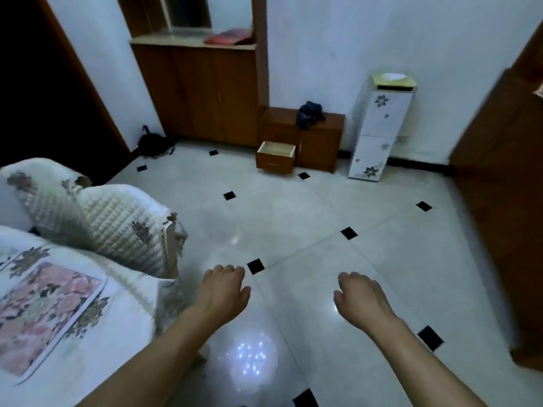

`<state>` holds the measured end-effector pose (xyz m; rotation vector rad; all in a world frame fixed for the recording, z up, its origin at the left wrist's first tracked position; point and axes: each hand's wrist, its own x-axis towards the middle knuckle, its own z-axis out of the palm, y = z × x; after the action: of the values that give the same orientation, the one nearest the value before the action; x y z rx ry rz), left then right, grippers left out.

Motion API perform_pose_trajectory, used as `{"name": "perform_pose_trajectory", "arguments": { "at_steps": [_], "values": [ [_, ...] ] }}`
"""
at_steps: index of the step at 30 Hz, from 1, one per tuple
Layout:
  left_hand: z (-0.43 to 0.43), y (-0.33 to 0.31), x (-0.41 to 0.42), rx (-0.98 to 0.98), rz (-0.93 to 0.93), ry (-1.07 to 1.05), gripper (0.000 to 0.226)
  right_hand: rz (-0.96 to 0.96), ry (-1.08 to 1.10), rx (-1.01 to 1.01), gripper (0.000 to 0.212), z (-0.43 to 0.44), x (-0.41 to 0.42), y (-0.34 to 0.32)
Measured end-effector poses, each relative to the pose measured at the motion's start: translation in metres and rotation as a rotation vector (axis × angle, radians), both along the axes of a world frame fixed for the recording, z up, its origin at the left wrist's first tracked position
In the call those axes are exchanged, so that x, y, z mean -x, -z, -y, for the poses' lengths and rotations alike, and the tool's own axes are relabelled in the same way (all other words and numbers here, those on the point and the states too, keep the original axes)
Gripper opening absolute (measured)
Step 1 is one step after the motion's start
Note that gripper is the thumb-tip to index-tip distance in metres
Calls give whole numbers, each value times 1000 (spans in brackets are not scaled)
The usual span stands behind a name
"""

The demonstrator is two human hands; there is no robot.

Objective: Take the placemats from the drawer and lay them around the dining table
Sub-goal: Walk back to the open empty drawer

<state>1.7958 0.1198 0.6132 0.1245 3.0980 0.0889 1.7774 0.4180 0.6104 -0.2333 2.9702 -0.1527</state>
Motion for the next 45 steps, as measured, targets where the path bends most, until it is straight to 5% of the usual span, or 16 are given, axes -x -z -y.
{"name": "perform_pose_trajectory", "arguments": {
  "at_steps": [8,15,20,38,45],
  "values": [
    [27,14,150,9,56,-164,30,50,-119,3,16,31,186,29],
    [38,21,345,44,93,-48,30,106,10,-14,16,36,338,27],
    [38,15,476,68,96,7,33,122,102,-10,40,28,436,23],
    [100,20,886,65,160,-266,35,72,-161,-40,17,93,957,41],
    [168,59,1061,56,165,-186,35,108,-91,-69,20,162,1116,70]
  ]
}}
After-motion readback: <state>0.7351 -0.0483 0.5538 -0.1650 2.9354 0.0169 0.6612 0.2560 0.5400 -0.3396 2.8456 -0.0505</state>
